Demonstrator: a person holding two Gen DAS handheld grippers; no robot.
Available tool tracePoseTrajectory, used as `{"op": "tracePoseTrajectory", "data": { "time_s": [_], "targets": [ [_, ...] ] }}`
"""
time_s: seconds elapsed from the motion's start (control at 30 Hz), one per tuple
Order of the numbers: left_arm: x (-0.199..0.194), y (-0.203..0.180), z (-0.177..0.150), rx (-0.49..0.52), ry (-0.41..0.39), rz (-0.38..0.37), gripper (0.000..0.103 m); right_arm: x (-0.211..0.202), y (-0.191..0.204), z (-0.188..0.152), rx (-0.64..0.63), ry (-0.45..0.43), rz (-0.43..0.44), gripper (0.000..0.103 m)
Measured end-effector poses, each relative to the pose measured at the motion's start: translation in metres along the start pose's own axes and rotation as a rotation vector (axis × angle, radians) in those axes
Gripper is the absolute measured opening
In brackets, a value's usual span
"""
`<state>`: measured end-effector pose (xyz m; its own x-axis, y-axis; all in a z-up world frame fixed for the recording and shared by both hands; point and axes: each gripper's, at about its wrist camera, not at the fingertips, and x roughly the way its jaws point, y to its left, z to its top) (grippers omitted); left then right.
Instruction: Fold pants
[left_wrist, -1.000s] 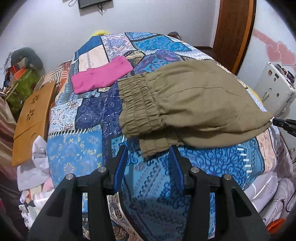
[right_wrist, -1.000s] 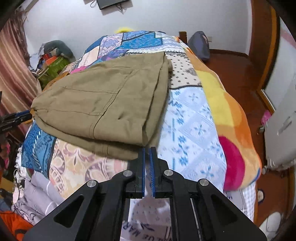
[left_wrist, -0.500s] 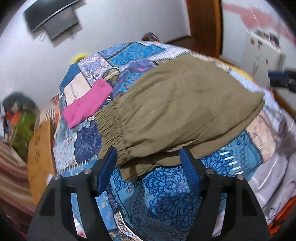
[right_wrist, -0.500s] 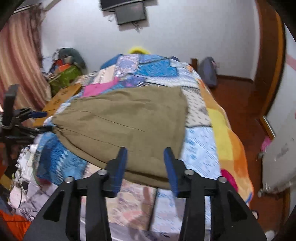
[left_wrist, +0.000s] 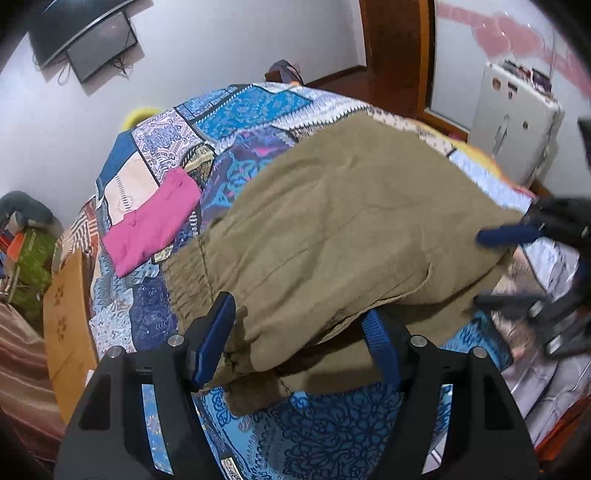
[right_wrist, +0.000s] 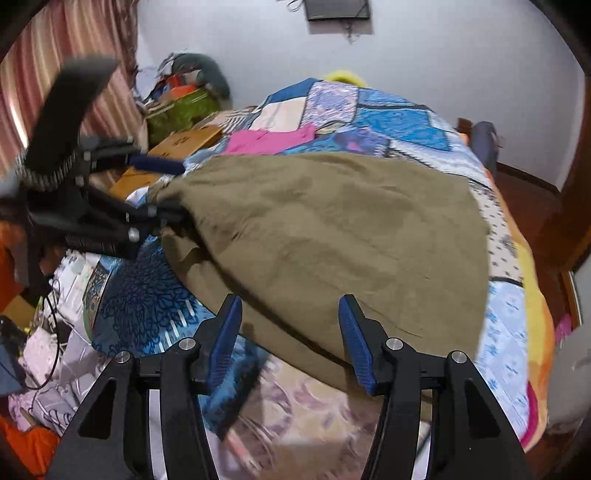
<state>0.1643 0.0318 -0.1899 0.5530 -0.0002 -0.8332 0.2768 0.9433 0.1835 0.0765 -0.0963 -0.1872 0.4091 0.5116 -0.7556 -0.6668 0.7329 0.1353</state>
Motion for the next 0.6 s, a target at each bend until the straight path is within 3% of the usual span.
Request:
{"op": "tracePoseTrajectory", "data": {
  "time_s": [0.2, 0.27, 0.33, 0.4, 0.6],
  "targets": [
    [0.0, 0.004, 0.004, -0.035, 0.013, -0.035, 0.07, 0.011, 0.011, 0.006, -0.108, -0.061, -0.141, 0.05],
    [0.003, 0.004, 0.001, -0.056, 0.032, -0.065, 0.07, 0.01, 0.006, 0.007, -0.095, -0.067, -0.126, 0.048],
    [0.005, 0.002, -0.003, -0.059, 0.039, -0.091, 0.07, 0.006, 0.001, 0.009, -0.081, -0.073, -0.111, 0.026],
    [0.006, -0.005, -0.009, -0.04, 0.033, -0.095, 0.07, 0.0, -0.003, 0.01, -0.068, -0.085, -0.096, 0.018],
    [0.016, -0.019, -0.01, -0.006, 0.029, -0.01, 0.069, -0.011, -0.008, 0.013, -0.018, -0.099, -0.033, 0.011]
  ]
}}
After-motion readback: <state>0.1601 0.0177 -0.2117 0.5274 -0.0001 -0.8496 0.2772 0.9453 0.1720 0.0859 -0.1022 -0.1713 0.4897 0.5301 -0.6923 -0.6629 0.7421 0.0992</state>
